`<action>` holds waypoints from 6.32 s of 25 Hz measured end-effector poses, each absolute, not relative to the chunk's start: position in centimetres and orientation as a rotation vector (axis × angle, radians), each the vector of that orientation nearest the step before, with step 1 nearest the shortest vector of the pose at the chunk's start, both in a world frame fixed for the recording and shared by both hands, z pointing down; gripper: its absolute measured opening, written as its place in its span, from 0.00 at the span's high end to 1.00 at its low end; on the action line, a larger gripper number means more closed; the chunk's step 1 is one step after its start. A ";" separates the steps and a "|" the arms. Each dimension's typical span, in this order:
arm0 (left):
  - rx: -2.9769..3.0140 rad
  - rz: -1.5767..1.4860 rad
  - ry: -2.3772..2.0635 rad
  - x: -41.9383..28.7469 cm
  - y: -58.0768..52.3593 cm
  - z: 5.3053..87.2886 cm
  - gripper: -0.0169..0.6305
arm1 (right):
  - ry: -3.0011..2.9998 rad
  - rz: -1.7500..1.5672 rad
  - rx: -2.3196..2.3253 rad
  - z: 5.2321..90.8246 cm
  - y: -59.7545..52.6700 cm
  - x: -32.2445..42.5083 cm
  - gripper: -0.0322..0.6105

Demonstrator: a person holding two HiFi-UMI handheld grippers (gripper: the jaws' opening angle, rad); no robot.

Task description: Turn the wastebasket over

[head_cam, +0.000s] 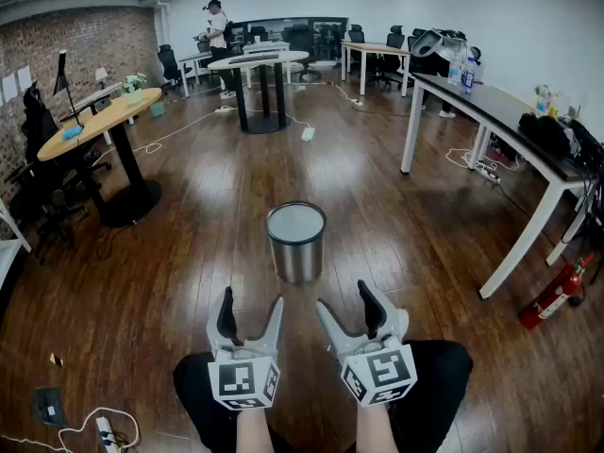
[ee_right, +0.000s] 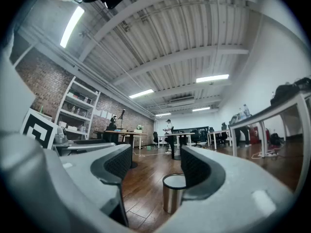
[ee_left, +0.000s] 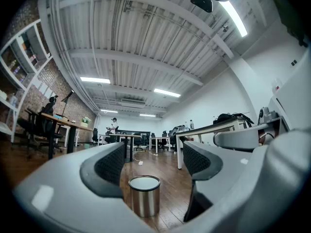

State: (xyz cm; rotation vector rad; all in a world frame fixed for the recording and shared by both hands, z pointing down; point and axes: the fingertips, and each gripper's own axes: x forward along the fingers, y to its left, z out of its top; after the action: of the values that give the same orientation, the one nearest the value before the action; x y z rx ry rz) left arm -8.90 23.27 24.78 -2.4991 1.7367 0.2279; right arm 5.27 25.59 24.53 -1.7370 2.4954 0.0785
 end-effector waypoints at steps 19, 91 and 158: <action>-2.408 0.173 1.751 -6.7 -3.4 24.9 0.36 | 2.621 0.048 -1.596 26.1 -2.1 7.1 0.49; -2.716 -0.317 2.196 -9.9 -23.6 53.0 0.49 | 2.625 -1.004 -1.857 59.2 -25.5 20.4 0.87; -2.301 -1.167 0.859 9.8 -13.7 60.6 0.82 | 2.074 -1.412 -1.912 71.1 -19.1 19.1 0.79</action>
State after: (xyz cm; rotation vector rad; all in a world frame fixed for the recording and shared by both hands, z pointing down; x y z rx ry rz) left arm 9.81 -13.68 60.55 -2.3005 0.8587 -1.1670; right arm 19.05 -19.13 71.08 -1.9116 2.0738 -1.4116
